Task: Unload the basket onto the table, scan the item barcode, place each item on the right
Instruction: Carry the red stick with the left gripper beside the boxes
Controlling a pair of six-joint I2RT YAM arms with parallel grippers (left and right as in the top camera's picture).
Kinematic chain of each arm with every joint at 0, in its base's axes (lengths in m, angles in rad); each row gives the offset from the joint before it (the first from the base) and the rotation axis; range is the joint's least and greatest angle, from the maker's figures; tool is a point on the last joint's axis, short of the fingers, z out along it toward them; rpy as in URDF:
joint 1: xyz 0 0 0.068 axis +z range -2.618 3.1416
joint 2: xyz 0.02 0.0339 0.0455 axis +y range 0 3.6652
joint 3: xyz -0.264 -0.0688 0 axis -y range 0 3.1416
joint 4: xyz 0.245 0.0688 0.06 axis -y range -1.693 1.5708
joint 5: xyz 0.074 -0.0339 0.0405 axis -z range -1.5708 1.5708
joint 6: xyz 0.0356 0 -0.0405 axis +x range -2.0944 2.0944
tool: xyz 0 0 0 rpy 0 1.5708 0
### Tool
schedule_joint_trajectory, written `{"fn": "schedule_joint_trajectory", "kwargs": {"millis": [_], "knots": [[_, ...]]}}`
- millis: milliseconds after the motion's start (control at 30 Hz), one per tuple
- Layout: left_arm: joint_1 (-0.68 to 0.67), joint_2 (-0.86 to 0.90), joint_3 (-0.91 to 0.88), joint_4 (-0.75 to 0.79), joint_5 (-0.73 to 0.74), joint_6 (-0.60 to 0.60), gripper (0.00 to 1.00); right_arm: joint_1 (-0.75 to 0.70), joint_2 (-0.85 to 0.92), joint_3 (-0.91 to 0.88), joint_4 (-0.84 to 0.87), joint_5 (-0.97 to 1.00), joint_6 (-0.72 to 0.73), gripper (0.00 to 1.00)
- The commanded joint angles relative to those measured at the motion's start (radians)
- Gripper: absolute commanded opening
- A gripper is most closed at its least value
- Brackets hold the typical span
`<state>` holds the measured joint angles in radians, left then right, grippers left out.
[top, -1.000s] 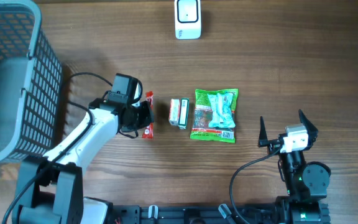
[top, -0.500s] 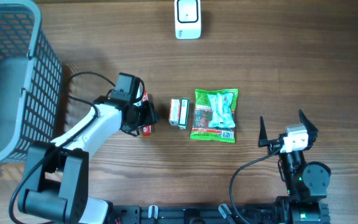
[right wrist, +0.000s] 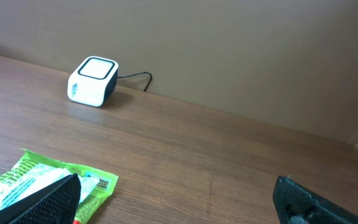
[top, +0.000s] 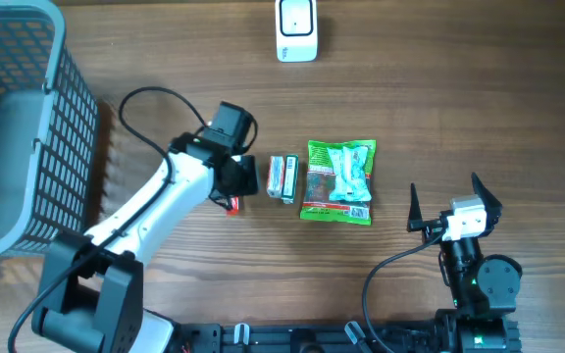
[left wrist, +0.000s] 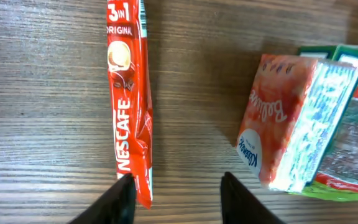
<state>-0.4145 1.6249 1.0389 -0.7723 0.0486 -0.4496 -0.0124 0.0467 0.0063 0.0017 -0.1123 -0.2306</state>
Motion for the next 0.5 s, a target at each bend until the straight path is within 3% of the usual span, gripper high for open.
{"fn": "schedule_joint_trajectory", "kwargs": {"millis": [0, 467], "knots": [[-0.040, 0.023, -0.009, -0.003, -0.081, -0.020, 0.33, -0.004, -0.004, -0.001, 0.005, -0.015, -0.005, 1.00], [-0.060, 0.132, -0.016, 0.005, -0.163, -0.056, 0.34, -0.004, -0.004, -0.001, 0.005, -0.015, -0.005, 1.00]]}}
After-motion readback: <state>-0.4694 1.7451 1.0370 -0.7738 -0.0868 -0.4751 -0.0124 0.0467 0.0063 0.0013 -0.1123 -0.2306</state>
